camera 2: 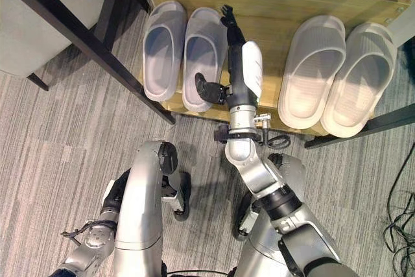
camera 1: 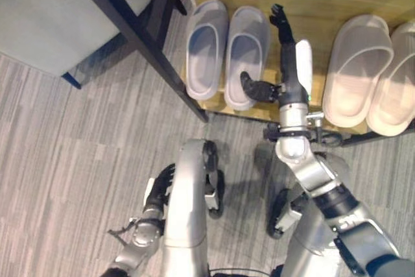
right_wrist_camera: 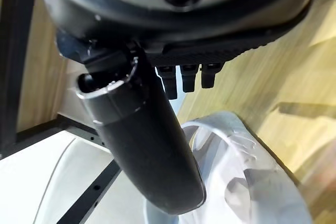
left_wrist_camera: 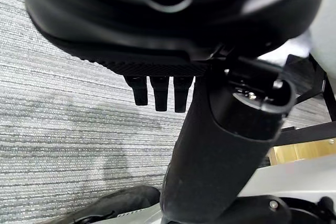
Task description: Arrange the slippers neatly on the shoe rack.
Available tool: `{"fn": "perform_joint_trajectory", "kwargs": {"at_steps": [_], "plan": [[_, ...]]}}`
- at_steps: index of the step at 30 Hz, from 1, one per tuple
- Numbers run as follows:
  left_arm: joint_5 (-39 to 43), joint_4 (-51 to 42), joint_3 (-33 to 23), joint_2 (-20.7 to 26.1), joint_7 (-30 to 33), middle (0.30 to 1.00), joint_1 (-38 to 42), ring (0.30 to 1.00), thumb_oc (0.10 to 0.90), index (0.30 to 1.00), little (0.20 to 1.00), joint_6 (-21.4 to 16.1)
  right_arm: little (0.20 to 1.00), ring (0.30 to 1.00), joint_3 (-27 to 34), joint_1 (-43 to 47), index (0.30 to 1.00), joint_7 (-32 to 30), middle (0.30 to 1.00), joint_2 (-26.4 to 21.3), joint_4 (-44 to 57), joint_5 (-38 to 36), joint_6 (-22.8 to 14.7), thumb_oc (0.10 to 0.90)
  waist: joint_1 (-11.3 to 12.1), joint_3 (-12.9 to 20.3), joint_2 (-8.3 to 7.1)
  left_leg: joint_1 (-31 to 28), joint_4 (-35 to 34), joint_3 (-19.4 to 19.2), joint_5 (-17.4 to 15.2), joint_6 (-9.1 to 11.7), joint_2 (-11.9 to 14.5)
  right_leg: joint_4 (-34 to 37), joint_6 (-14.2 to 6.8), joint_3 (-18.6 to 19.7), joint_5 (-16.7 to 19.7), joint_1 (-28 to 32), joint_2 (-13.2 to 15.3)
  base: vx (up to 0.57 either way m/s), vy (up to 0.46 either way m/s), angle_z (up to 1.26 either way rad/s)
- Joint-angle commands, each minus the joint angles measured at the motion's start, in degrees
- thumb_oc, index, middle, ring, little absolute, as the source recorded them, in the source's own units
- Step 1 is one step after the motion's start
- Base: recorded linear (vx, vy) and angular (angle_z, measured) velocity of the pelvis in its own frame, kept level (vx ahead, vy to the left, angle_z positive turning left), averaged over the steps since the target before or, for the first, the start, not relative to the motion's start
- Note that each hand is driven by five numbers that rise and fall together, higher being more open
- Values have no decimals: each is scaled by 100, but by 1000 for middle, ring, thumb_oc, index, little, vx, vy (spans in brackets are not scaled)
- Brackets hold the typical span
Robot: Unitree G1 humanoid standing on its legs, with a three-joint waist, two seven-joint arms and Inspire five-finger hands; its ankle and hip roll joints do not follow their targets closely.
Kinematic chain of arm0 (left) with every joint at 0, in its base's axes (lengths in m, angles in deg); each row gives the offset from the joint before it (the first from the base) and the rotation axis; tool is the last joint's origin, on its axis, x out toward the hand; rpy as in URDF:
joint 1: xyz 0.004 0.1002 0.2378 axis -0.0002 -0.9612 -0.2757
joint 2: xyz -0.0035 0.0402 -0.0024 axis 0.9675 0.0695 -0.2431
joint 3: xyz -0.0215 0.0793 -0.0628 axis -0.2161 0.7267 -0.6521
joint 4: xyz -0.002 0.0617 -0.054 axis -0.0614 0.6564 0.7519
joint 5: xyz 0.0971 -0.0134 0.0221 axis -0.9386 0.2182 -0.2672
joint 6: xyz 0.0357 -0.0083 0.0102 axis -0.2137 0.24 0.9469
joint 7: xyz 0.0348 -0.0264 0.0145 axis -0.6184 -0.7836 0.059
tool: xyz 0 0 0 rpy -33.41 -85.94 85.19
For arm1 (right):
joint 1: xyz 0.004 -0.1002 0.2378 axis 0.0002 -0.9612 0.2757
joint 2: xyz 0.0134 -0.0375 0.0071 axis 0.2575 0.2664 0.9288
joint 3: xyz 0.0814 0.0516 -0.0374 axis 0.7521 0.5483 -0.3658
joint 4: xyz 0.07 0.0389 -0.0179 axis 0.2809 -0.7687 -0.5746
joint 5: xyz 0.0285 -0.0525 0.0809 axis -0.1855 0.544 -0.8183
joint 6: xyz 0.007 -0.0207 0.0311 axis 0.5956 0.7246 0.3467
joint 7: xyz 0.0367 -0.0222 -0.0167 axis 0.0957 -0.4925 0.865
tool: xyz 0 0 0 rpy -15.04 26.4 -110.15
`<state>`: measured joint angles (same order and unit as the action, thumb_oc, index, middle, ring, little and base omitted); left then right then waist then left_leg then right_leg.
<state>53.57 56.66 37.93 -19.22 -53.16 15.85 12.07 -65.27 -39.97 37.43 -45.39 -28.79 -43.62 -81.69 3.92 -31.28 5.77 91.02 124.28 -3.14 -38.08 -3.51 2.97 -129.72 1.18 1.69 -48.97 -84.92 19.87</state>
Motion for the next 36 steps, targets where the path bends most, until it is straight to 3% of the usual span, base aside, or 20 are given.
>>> {"fn": "perform_joint_trajectory", "kwargs": {"at_steps": [1, 6, 8, 9, 10, 12, 15, 18, 20, 23, 24, 29, 30, 36], "plan": [[-131, -443, -300, 169, 121, 900, -352, 900, 800, 900, 900, -265, 900, 900, 122, 256, 900, 10, 900, 62, 1231, 97, -773, 800, 102, 148, -195, -106, -221, 735, -357, 768, -90, 246, 17, 696, 842, -504, 162, 0, 0, 0], [-99, -468, -446, 152, 146, 900, -384, 900, 800, 900, 900, -303, 900, 900, 199, 89, 900, 67, 900, 16, 1684, -40, -968, 800, 82, 148, -249, -106, -379, 689, -276, 774, -106, 418, 42, 694, 965, -504, 152, -9, -6, 0], [-149, -436, -629, 121, 186, 900, -247, 900, 800, 900, 900, -339, 900, 900, 291, 152, 900, 38, 900, -72, 1992, -98, -1130, 800, 87, 148, -434, -106, -958, 543, -154, 810, -111, 1018, 57, 658, 1158, -504, 120, -58, -46, -2], [-153, -427, -641, 120, 186, 900, -226, 900, 800, 900, 900, -340, 900, 900, 294, 170, 900, 42, 900, -71, 2000, -101, -1126, 800, 73, 148, -447, -106, -1022, 531, -100, 806, -119, 1074, 66, 649, 1193, -504, 128, -95, -47, -4], [-265, -372, -825, 75, 238, 900, 37, 900, 800, 900, 900, -371, 900, 900, 407, 362, 900, 18, 900, -182, 2208, -75, -1232, 800, 98, 148, -649, -106, -1786, 408, 86, 854, -136, 1792, 24, 620, 1392, -504, 38, -179, -32, -7], [-285, -345, -1030, -8, 297, 900, 396, 900, 800, 900, 900, -421, 900, 900, 593, 625, 900, -28, 900, -294, 2413, -4, -1328, 800, 113, 148, -758, -106, -2756, 427, 523, 893, -212, 2640, -35, 465, 1691, -500, -12, -232, 3, -8], [-273, -317, -1290, -152, 329, 900, 910, 900, 800, 900, 900, -506, 900, 900, 868, 941, 900, -21, 900, -538, 2592, 105, -1455, 800, 92, 148, -710, -106, -3830, 589, 1220, 886, -335, 3730, -82, -58, 2114, -334, -1, -223, 42, -9], [-260, -295, -1422, -228, 310, 900, 1122, 900, 800, 900, 900, -579, 900, 900, 1029, 974, 900, -10, 900, -682, 2614, 189, -1505, 800, 53, 154, -621, -106, -4252, 748, 1536, 891, -375, 4249, -130, -373, 2320, -158, 2, -137, 15, 5], [-224, -312, -1450, -323, 194, 900, 1140, 900, 800, 900, 900, -679, 900, 900, 1095, 716, 900, 89, 900, -782, 2520, 295, -1510, 800, 9, 512, -602, -167, -4882, 868, 1856, 905, -395, 5003, -162, -710, 2550, 81, -36, -127, -21, 13], [-179, -297, -1438, -393, 89, 900, 1087, 900, 800, 900, 900, -739, 900, 900, 1078, 471, 900, 174, 900, -818, 2371, 376, -1504, 800, -8, 627, -605, -540, -5446, 926, 2092, 949, -408, 5601, -173, -931, 2751, 490, -67, -110, -43, 19], [-166, -350, -1413, -450, -8, 900, 1016, 900, 800, 900, 900, -761, 900, 900, 1038, 186, 900, 306, 900, -851, 2094, 434, -1465, 800, -18, 715, -622, -959, -5994, 958, 2281, 977, -395, 6179, -202, -1064, 2940, 926, -126, -102, -52, 16], [-93, -335, -1309, -510, -352, 900, 870, 900, 800, 900, 900, -775, 900, 900, 888, -513, 900, 663, 900, -931, 1136, 522, -1359, 800, 64, 901, -688, -1975, -7300, 1153, 2789, 990, -321, 7342, -231, -1431, 3206, 1932, -221, -62, -81, 17], [-69, -314, -1289, -559, -477, 900, 776, 900, 800, 900, 900, -756, 900, 900, 863, -806, 900, 764, 900, -930, 739, 669, -1265, 800, 107, 975, -679, -2327, -7811, 1263, 2998, 1003, -286, 7675, -285, -1592, 3274, 2238, -259, -16, -64, 13], [-168, -251, -1195, -584, -780, 900, 505, 900, 800, 900, 900, -711, 900, 900, 763, -1460, 900, 869, 900, -874, -271, 1025, -1152, 800, 183, 1197, -697, -3360, -9209, 1333, 3474, 1078, -75, 8780, -505, -2008, 3565, 3163, -411, 12, -71, 10]]}}
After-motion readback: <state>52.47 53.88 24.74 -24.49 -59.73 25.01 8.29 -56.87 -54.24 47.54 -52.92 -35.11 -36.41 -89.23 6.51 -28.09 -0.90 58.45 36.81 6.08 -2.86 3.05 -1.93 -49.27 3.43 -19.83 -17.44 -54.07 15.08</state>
